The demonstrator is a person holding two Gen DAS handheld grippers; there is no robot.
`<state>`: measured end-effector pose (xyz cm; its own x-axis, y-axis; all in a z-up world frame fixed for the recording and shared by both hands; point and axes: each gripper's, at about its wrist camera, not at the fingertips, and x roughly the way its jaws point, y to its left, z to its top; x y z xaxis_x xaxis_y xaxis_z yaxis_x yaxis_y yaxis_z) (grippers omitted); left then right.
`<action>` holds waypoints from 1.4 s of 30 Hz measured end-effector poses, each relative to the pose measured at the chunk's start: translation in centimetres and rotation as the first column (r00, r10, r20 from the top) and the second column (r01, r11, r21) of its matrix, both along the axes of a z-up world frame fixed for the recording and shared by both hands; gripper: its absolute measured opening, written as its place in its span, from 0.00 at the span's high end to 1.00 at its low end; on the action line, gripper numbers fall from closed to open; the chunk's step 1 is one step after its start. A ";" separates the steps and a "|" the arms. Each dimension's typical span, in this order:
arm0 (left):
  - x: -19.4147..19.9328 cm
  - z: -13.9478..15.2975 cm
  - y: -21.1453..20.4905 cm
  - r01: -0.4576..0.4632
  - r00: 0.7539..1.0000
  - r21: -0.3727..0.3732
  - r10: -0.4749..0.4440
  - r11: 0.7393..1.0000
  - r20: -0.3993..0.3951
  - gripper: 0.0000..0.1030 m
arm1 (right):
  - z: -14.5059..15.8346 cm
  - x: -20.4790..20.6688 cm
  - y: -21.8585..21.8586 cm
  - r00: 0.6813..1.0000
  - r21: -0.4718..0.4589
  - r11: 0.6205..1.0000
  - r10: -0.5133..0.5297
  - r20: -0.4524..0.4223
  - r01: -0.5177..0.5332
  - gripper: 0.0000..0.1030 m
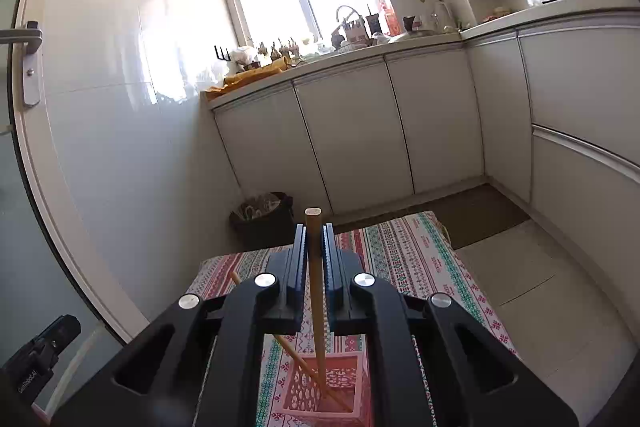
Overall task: Organize utensils
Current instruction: 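Lower the chopstick into the pink cup and open the left tool, then move the left tool back over the chopstick pile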
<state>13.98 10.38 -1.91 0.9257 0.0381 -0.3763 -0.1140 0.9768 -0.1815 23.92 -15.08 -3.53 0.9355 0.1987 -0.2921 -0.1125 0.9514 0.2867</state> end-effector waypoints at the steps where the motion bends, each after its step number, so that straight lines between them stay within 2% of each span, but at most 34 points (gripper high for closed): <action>1: 0.0 -0.1 0.1 -0.002 1.000 0.002 0.002 1.000 -0.005 0.78 | -0.2 0.1 0.2 1.000 -0.003 1.000 0.004 -0.008 -0.004 0.92; 5: -0.2 -0.1 0.4 -0.010 1.000 0.001 0.010 1.000 -0.010 0.71 | 0.0 -0.3 0.7 1.000 -0.004 1.000 0.010 -0.009 -0.010 0.90; 8: -0.5 0.2 0.5 -0.012 1.000 -0.004 0.012 1.000 -0.006 0.70 | 0.7 -0.8 0.8 1.000 -0.006 1.000 0.012 -0.002 -0.012 0.88; 10: -0.6 0.2 0.5 -0.011 1.000 -0.004 0.011 1.000 -0.003 0.69 | 1.2 -1.4 0.6 1.000 0.000 1.000 0.009 0.012 -0.009 0.62; 12: -0.6 0.2 0.6 -0.005 1.000 -0.004 0.005 1.000 -0.005 0.68 | 1.8 -2.3 0.2 0.999 0.020 1.000 -0.001 0.038 0.000 0.55; 14: -0.6 0.3 0.5 -0.006 1.000 -0.002 0.006 1.000 -0.007 0.62 | 2.5 -3.3 -0.2 0.998 0.032 0.999 -0.019 0.061 0.017 0.46; 16: -0.6 0.3 0.5 0.000 1.000 -0.001 0.000 1.000 -0.011 0.61 | 3.1 -4.4 -0.9 0.996 0.058 0.998 -0.032 0.083 0.027 0.30; 17: -0.6 0.3 0.5 0.004 1.000 0.001 -0.004 1.000 -0.013 0.60 | 3.5 -5.1 -1.3 0.995 0.074 0.997 -0.042 0.094 0.035 0.25; 19: -0.7 0.3 0.2 0.014 1.000 0.011 -0.014 1.000 -0.018 0.53 | 4.0 -6.6 -2.3 0.991 0.103 0.993 -0.074 0.114 0.062 0.08; 22: -0.8 0.2 -0.3 0.044 0.999 0.032 -0.043 0.999 -0.025 0.43 | 4.4 -8.6 -3.6 0.986 0.095 0.988 -0.133 0.104 0.124 0.07; 25: -0.9 -0.2 -1.1 0.091 0.995 0.060 -0.089 0.994 -0.040 0.35 | 3.8 -10.0 -4.6 0.982 0.032 0.982 -0.189 0.027 0.188 0.07; 26: -0.9 -0.3 -1.5 0.104 0.994 0.071 -0.101 0.992 -0.045 0.33 | 3.3 -10.5 -5.0 0.980 0.014 0.980 -0.198 0.001 0.198 0.07; 28: -0.9 -0.7 -2.1 0.142 0.989 0.090 -0.137 0.986 -0.059 0.23 | 2.0 -11.4 -5.9 0.974 -0.020 0.975 -0.220 -0.050 0.219 0.07; 30: -1.0 -1.1 -2.6 0.174 0.984 0.099 -0.168 0.980 -0.064 0.16 | 0.3 -12.3 -7.2 0.964 -0.022 0.970 -0.242 -0.109 0.241 0.06; 31: -1.0 -1.3 -3.0 0.181 0.982 0.108 -0.175 0.977 -0.065 0.08 | -0.5 -12.6 -7.9 0.959 -0.015 0.969 -0.247 -0.141 0.248 0.06; 32: -1.1 -1.4 -3.2 0.190 0.981 0.117 -0.183 0.975 -0.061 0.06 | -1.4 -12.9 -8.5 0.953 -0.005 0.968 -0.249 -0.172 0.252 0.06; 36: -1.1 -2.0 -4.3 0.225 0.974 0.143 -0.217 0.964 -0.070 0.07 | -3.7 -13.3 -10.7 0.930 0.031 0.960 -0.260 -0.258 0.277 0.07; 42: -1.1 -2.8 -6.4 0.265 0.962 0.172 -0.249 0.949 -0.108 0.07 | -4.0 -14.2 -12.4 0.925 0.022 0.950 -0.298 -0.237 0.312 0.07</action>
